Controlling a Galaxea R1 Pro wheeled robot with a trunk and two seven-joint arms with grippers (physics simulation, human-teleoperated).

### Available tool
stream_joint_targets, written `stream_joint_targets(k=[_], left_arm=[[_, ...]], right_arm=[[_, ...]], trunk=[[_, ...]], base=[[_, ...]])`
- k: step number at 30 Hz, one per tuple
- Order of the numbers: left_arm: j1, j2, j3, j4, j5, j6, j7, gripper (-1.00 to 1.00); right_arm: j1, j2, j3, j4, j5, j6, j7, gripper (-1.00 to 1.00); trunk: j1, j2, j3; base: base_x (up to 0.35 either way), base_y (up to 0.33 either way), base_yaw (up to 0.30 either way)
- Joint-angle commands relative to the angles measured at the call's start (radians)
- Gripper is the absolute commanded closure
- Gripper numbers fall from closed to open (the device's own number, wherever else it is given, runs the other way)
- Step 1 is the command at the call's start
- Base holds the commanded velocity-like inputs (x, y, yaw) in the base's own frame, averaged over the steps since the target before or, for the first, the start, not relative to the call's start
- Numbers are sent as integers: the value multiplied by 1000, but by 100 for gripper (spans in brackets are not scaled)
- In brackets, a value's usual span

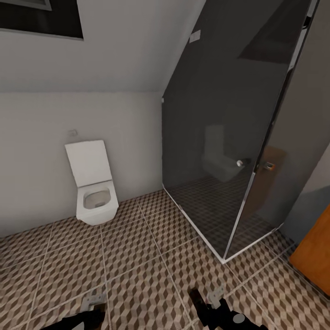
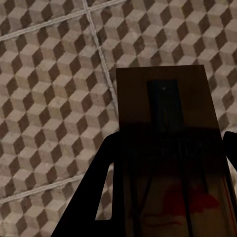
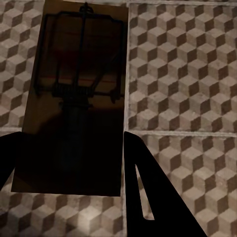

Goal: Take the four mousetraps from the cabinet in the bathroom and place them on the bathroom floor. Make sure all four end up on the same floor surface, and ensure that at least two of them are either under or directly next to the same bathroom sink.

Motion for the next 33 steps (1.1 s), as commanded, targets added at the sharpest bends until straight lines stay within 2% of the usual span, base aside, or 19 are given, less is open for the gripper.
stream_joint_targets(k=[1,13,18,23,30,33], left_arm=[[-1,1,-6,-4,4,1,8,100],[-1,1,-5,-3,5,1,8,100],[10,1,-5,-3,13,1,8,100],[13,1,-5,-3,16,1,8,100],[14,1,-5,-3,16,2,9,100],[14,1,-5,-3,16,2,9,100]], right_arm=[[-1,0,0,1,-4,-2,5,100],[-1,-1,0,35,-4,-4,-11,100],[-1,1,-1,44,-4,-4,-68,100],[-1,3,-2,58,-4,-4,-89,100],[-1,6,-28,68,-1,-4,-160,100],[-1,18,-33,77,-3,-4,-183,100]], trunk=[[0,-1,-3],[0,-1,-21],[0,-1,-29],[0,-1,-37],[0,-1,-48],[0,-1,-53]], base=[[0,0,0],[0,0,0],[0,0,0],[0,0,5],[0,0,51],[0,0,62]])
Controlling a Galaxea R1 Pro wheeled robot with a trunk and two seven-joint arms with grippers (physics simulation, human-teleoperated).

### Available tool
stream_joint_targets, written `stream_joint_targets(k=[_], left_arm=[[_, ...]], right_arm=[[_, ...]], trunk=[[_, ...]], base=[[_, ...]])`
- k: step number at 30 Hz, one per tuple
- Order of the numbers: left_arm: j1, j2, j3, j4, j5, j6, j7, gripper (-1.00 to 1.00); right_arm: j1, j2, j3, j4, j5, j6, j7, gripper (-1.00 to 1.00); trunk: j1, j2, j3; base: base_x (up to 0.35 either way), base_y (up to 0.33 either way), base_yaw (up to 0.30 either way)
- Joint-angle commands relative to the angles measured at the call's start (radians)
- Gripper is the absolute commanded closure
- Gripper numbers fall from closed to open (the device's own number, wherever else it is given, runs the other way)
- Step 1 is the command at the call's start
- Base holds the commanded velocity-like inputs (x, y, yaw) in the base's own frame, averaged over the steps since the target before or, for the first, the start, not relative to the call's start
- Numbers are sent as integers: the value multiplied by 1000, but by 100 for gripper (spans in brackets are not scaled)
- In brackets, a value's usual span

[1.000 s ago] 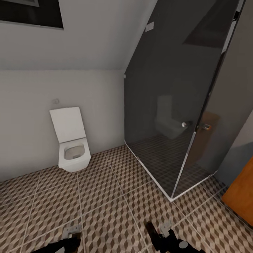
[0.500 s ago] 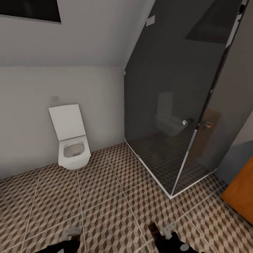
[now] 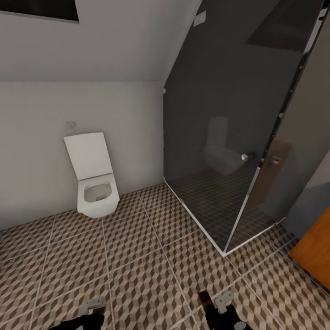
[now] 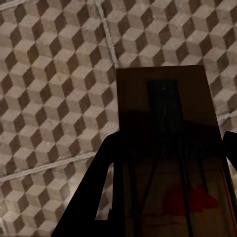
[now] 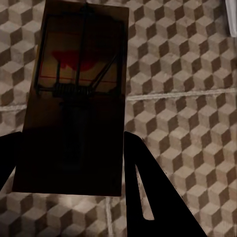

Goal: Take the four mousetraps from the cabinet in the bathroom and place them on the bathroom floor. Make sure all four end up on the same floor surface, and ensure that at least two of them are either under or directly next to the same bathroom sink.

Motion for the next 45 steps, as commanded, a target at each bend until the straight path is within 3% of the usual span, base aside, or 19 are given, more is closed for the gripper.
stream_joint_targets(k=[1,9,22,45], left_arm=[[-1,1,-6,-4,4,1,8,100],[4,1,-6,-3,4,1,8,100],[13,-2,-6,29,27,2,8,100],[26,-3,-6,29,28,3,7,100]], right_arm=[[-1,4,0,8,-4,-3,0,100],[-1,20,-6,30,-5,-3,-39,100],[-1,19,-7,31,-5,-3,-47,100],[-1,19,-8,38,-6,-3,-49,100]], trunk=[[0,-1,-3],[0,-1,-15],[0,-1,-36],[0,-1,-72]], base=[[0,0,63],[0,0,63],[0,0,63],[0,0,63]])
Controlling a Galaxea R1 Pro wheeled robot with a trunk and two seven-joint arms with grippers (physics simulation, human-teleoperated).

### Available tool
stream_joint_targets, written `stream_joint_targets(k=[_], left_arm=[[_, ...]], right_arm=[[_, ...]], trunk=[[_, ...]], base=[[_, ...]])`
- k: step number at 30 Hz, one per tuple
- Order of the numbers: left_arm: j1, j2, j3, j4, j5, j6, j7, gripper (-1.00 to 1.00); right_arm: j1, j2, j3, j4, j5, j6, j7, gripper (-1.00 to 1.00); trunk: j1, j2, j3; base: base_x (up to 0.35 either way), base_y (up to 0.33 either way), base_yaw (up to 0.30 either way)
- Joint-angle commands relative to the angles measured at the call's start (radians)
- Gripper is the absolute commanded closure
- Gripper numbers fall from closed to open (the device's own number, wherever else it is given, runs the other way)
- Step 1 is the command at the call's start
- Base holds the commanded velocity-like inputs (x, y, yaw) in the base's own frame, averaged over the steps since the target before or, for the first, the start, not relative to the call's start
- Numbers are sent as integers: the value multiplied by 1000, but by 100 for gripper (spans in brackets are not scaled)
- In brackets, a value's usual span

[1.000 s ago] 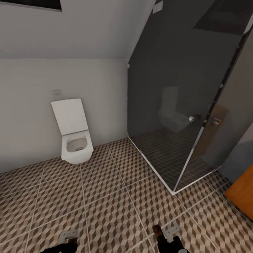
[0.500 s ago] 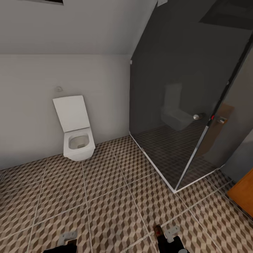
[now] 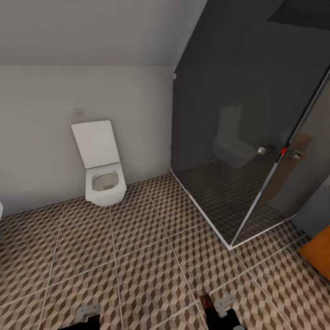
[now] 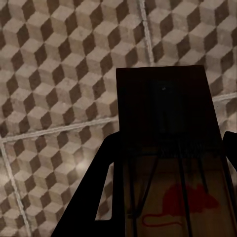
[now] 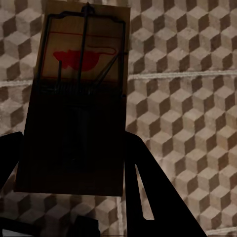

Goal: Take the four mousetraps from the cabinet in the bathroom and place them on the bathroom floor. Make sure all four end up on the same floor surface, and ensure that at least two of them are either under or directly next to the same bathroom sink.

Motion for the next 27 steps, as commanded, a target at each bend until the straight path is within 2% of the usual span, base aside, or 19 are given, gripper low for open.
stream_joint_targets(k=[1,6,11,14,23,27], left_arm=[[-1,1,-6,-4,3,1,8,100],[10,1,-6,-4,4,2,7,100],[17,1,-6,-4,4,3,7,100],[19,1,-6,-4,4,4,7,100],[29,1,-6,-4,4,7,9,100],[33,1,-6,-3,4,7,9,100]], right_arm=[[-1,0,6,5,-4,-4,-2,100],[-1,-2,-4,19,-4,-3,-2,100],[-1,-5,-71,37,-4,-2,-2,100],[-1,-7,-91,49,-3,-2,-3,100],[29,-8,-103,64,-3,-2,-5,100],[42,-7,-103,63,-3,-3,-40,100]], trunk=[[0,0,-2],[0,0,-10],[0,0,-18],[0,0,-23],[0,0,-37],[0,0,-43]], base=[[0,0,63],[0,0,63],[0,0,63],[0,0,63],[0,0,63],[0,0,63]])
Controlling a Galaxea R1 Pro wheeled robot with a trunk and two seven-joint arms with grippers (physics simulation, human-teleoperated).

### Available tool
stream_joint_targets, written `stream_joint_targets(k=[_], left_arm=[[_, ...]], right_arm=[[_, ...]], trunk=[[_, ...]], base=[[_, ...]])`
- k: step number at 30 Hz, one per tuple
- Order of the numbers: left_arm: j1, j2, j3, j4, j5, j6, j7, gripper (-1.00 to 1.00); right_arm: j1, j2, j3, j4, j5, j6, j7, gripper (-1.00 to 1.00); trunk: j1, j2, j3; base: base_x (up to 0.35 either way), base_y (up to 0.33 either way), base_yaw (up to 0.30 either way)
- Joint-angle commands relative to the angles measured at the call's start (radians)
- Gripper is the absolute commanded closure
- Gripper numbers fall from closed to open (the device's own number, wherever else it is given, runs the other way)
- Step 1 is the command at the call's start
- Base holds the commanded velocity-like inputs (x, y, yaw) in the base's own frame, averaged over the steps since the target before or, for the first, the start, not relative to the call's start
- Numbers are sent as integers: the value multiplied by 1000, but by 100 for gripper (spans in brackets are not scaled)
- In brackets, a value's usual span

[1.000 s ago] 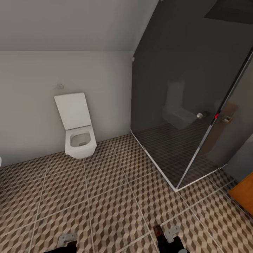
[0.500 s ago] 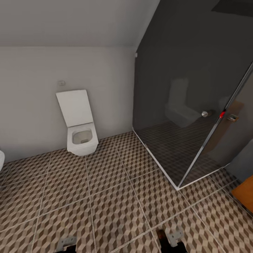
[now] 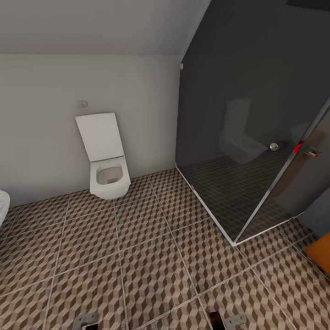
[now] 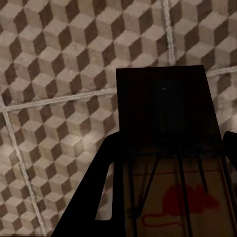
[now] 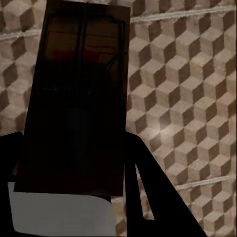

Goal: Take the four mousetraps from the cabinet in the bathroom and place them on the bathroom floor. Make sure all four end up on the same floor surface, and ensure that at least two of them are either under or directly next to the same bathroom sink.

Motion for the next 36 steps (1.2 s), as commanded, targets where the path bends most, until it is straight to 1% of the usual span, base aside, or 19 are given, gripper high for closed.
stream_joint_targets(k=[1,6,9,13,19,20,22,24,28,36], left_arm=[[0,1,-5,-4,3,1,8,100],[1,3,-4,-4,4,2,9,100],[1,2,-4,-4,4,3,29,100],[1,1,-4,-5,4,3,62,100],[3,0,-4,-5,6,3,69,100],[5,0,-4,-5,12,2,69,100],[6,0,-4,-6,43,2,69,100],[7,-1,-4,-7,56,2,69,100],[14,-3,-4,-10,64,2,69,100],[19,-5,-4,-13,66,0,69,100]], right_arm=[[0,1,5,4,-4,-7,-13,100],[4,3,-45,5,-4,-7,-39,100],[10,5,-56,5,-4,-6,-42,100],[16,6,-60,5,-4,-6,-44,100],[22,5,-60,5,-4,-6,-44,100],[23,6,-60,5,-4,-6,-44,100],[23,4,-61,6,-4,-2,-42,100],[24,4,-61,6,-4,1,-41,100],[24,6,-60,9,0,5,-36,100],[35,8,-58,12,9,4,-32,100]], trunk=[[0,0,-2],[0,0,-10],[0,0,-15],[0,0,-21],[0,0,-31],[0,0,-32],[0,0,-35],[0,0,-38],[0,0,-39],[0,0,-39]], base=[[0,0,63],[0,0,63],[0,0,63],[0,0,63],[0,0,63],[0,0,63],[0,0,67],[0,0,60],[0,0,18],[0,0,2]])
